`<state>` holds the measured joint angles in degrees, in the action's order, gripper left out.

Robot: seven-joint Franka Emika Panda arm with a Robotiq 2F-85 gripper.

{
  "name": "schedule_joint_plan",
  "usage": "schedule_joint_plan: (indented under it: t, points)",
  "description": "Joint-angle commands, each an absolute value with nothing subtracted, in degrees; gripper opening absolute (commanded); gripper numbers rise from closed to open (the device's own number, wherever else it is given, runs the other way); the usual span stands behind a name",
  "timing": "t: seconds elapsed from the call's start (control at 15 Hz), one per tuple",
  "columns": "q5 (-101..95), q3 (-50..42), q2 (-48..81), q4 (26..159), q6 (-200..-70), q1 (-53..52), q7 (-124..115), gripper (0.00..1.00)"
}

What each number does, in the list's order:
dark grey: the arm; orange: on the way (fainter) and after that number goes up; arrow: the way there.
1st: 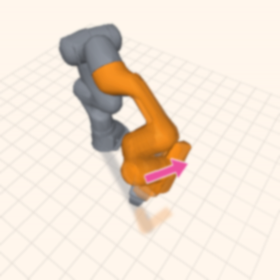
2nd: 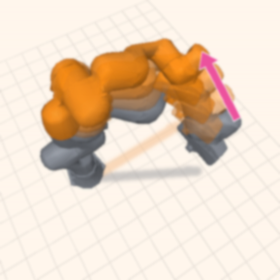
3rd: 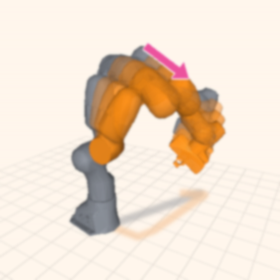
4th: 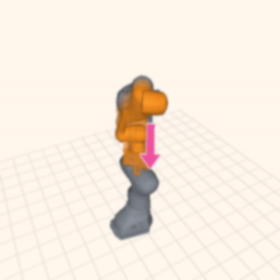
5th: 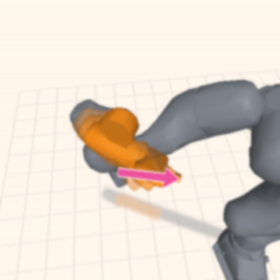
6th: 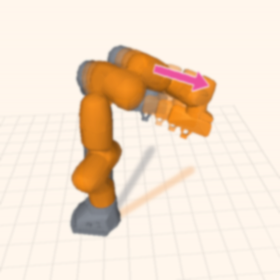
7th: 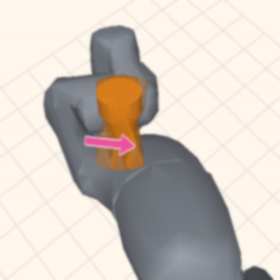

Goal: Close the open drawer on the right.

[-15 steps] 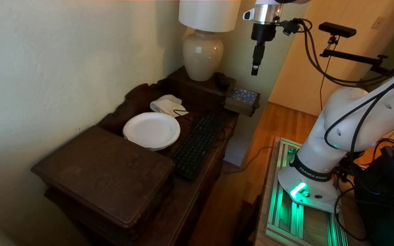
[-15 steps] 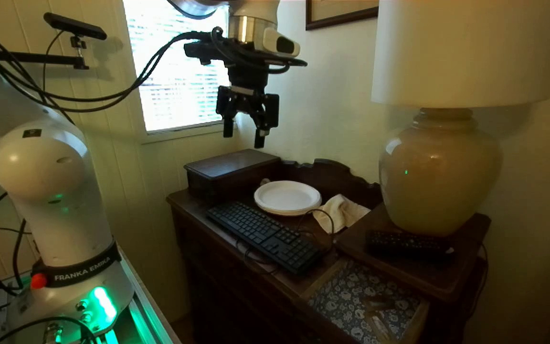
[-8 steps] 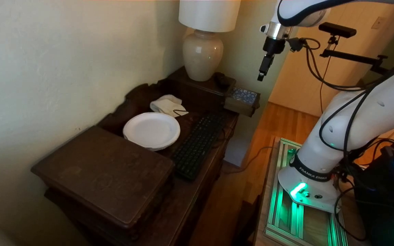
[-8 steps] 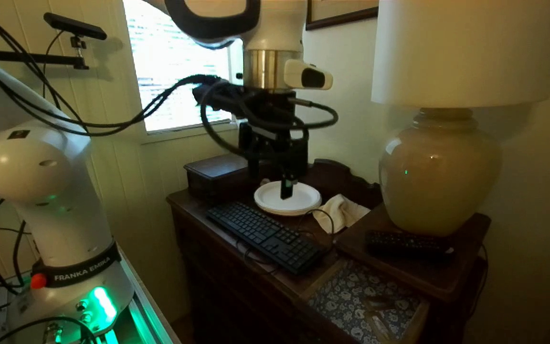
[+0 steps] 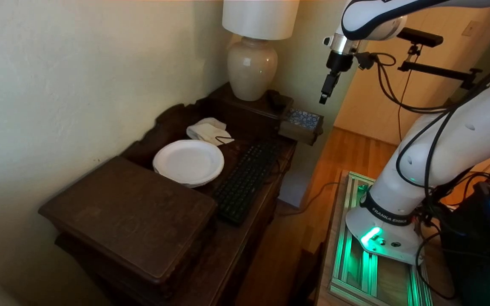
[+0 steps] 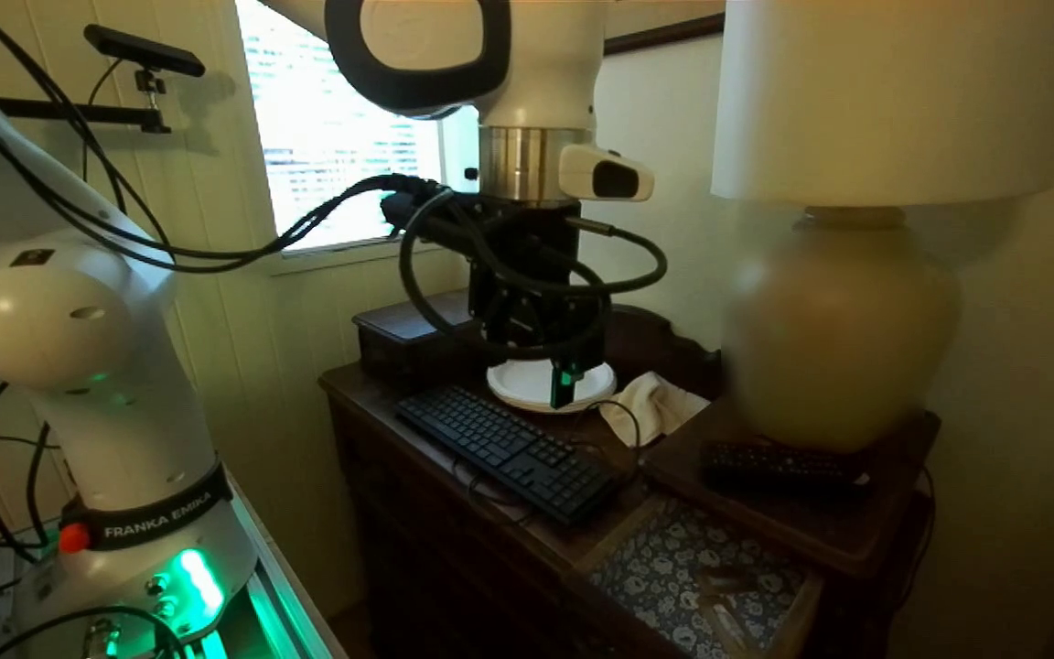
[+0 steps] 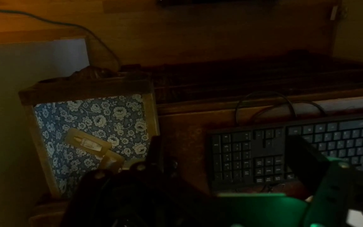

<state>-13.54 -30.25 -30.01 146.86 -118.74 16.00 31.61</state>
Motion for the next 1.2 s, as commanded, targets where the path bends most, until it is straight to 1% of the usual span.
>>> schedule_joint_plan:
  t: [0.0, 0.27, 0.73, 1.13]
  points:
    - [-12.4, -29.5, -29.1, 146.9, -120.9, 16.7, 32.9, 1.0]
    - [-12.8, -31.9, -23.3, 146.0, -122.1, 16.9, 36.7, 1.0]
    - [-13.5, -34.2, -13.1, 145.0, -127.1, 20.3, 38.0, 1.0]
    - [-12.8, -34.7, -4.1, 144.8, -136.2, 23.2, 39.6, 1.0]
